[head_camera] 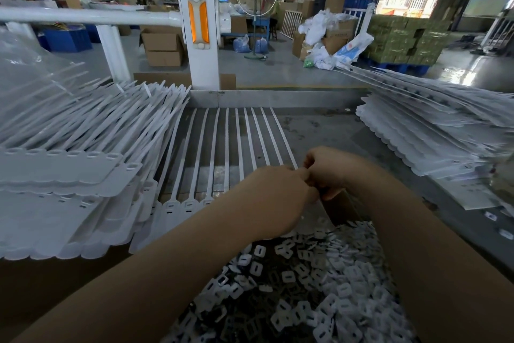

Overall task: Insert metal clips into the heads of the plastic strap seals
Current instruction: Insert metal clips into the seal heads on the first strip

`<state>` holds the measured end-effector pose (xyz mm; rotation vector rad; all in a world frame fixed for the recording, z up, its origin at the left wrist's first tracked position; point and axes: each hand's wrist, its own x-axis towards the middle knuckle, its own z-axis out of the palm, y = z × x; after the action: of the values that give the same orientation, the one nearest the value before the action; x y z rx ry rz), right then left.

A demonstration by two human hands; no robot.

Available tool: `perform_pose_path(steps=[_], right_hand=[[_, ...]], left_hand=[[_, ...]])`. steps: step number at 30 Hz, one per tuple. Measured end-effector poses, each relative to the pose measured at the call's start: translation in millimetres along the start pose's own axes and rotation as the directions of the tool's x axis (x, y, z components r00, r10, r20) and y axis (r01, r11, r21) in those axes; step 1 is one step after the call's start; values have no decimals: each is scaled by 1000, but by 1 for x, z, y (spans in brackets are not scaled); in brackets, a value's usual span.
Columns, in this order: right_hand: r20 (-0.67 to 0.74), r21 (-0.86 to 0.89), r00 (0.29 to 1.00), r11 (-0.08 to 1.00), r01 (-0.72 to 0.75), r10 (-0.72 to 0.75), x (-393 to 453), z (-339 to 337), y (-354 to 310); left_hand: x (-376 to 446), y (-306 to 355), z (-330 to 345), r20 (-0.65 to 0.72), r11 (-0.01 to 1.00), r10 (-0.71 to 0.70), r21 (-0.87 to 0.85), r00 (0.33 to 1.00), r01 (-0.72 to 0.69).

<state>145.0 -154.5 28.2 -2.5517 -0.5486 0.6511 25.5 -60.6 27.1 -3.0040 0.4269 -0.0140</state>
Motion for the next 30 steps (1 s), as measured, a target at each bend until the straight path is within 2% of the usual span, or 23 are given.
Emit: perform_pose_path(steps=[5,9,13,15,18,25,28,30], right_hand=[[8,-4,1000,1000,6,-6,-3,0,-2],[6,-10,1000,1000,3,-3,-6,-2,-4],[6,-1,1000,1000,10,-10,-8,-2,-4],[7,5,1000,1000,11,-11,-8,-2,-3],[8,8,1000,1000,3,-3,-7,-2,-3],[11,0,1000,1000,2,-2,-7,-2,-2],[9,1,1000,1000,2,-2,-8,-1,-1],[6,4,1000,1000,3,-3,-8,-1,-1]], left_hand=[[-2,0,-1,-15,1000,9,18,1000,-9],[-7,-14,-2,81,997,-12,-72,997,18],[-7,-31,-2,249,967,29,-251,968,36],[-5,-38,-4,235,921,46,-387,971,50],[-9,-52,-8,201,825,-8,-552,980,120],[-34,-84,-20,205,731,-88,-652,975,203],[-35,-79,-22,279,709,-93,-656,956,260],[-32,-70,-19,326,736,-61,-624,944,263]])
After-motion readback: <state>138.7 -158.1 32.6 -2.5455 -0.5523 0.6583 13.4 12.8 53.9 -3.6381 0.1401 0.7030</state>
